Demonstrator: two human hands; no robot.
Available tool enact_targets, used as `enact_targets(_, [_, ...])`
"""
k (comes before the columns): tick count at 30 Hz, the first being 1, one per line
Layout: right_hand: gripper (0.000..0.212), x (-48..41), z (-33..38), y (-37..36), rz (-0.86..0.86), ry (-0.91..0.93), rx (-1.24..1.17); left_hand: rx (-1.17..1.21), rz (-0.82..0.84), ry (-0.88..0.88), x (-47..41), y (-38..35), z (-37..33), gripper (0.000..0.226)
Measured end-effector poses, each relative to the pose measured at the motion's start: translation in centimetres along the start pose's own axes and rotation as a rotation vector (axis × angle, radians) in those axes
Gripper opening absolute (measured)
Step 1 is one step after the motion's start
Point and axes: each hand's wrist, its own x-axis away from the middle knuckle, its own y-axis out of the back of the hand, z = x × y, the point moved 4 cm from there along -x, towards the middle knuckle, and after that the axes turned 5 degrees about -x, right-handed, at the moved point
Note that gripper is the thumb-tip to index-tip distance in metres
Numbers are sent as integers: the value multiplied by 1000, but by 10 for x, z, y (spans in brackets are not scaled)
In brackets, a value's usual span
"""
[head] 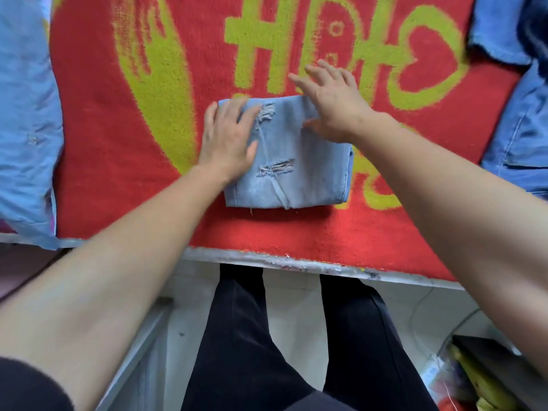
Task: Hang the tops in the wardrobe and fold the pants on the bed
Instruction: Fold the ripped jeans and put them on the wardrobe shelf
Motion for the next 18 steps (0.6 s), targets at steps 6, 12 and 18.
enact_targets(6, [101,-16,-7,-15,177,-123,9,-4,430,41,-66,-6,0,98])
enact_targets(12, [109,33,19,1,-39,-168,23,-46,291,65,-22,35,-19,90])
enact_targets(18, [93,78,73,97,-336,-75,306,-153,-122,42,17,152,-11,94])
